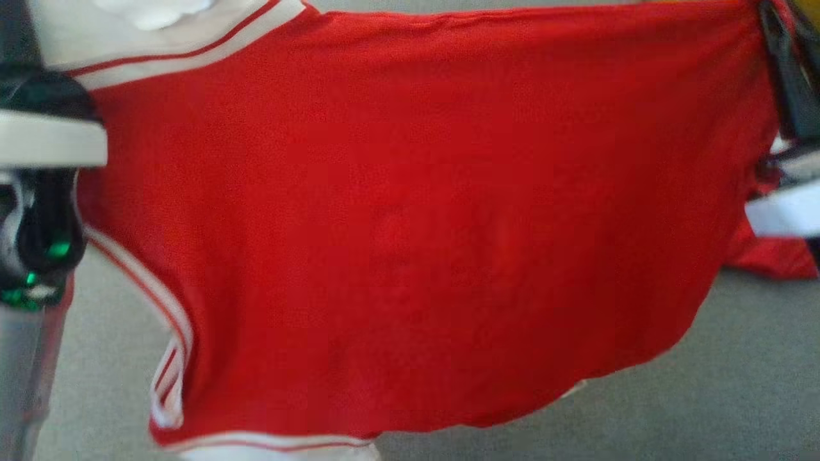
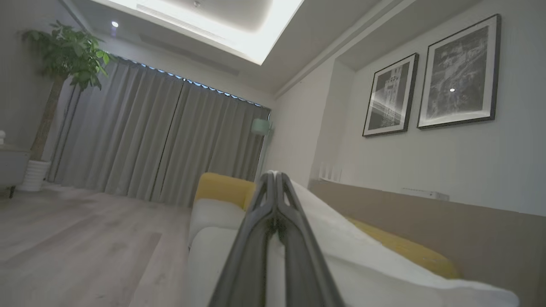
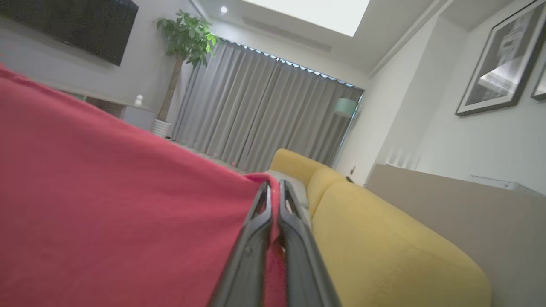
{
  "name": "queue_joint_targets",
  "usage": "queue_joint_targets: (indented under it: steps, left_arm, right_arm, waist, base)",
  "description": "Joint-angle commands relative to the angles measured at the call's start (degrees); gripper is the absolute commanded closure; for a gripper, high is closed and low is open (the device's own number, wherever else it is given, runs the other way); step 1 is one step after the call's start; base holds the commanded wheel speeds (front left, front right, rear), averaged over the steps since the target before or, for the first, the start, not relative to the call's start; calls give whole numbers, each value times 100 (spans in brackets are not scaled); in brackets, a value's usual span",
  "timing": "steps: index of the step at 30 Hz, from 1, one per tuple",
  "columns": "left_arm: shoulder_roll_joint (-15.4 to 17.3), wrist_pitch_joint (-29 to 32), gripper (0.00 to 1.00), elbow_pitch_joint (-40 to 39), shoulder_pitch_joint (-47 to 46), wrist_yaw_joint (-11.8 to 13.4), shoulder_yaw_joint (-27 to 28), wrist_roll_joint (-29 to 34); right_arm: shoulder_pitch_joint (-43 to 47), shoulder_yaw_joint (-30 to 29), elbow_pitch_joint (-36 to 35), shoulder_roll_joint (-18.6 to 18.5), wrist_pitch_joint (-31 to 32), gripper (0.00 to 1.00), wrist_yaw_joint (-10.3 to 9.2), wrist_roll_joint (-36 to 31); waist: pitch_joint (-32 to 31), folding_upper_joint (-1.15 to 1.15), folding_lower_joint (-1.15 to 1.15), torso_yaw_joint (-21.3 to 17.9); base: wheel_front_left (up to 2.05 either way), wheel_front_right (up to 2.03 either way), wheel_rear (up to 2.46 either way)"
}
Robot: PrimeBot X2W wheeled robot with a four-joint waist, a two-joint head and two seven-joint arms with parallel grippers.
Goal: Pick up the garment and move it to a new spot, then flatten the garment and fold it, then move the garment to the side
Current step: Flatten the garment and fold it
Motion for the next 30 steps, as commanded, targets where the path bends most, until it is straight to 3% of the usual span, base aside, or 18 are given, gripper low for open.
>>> queue_joint_targets:
  steps: [1, 8, 11, 15, 22, 30]
  left_arm:
    - [181, 22, 100, 191, -628, -97, 196, -21]
    - [46, -106, 100, 2497, -2692, -728, -191, 363]
    - [-83, -428, 100, 3453, -3713, -885, -224, 585]
    - [-234, -847, 100, 4322, -4625, -1217, -503, 958]
    - [-607, -1428, 100, 5156, -4755, -1588, -718, 972]
    - [-767, -1665, 100, 5639, -3436, -1846, -1546, 957]
  right_arm:
    - [-549, 183, 121, -116, -28, 100, 39, 168]
    - [-2976, 1325, 2365, -298, -447, 100, 39, 444]
    - [-4220, 1644, 3361, -140, -882, 100, 39, 281]
    - [-5287, 1506, 4537, 269, -1701, 100, 39, -56]
    - [-5444, 1614, 5849, 558, -2334, 100, 39, -339]
    - [-4445, 2343, 6905, 379, -2473, 100, 39, -82]
  waist:
    - [420, 0, 0, -54]
    - [1376, 0, 0, -1]
    - [1614, 0, 0, 69]
    - [1687, 0, 0, 209]
    - [1667, 0, 0, 402]
    - [1558, 0, 0, 608]
  base:
    - [0, 0, 0]
    - [0, 0, 0]
    - [0, 0, 0]
    - [0, 0, 0]
    - [0, 0, 0]
    - [0, 0, 0]
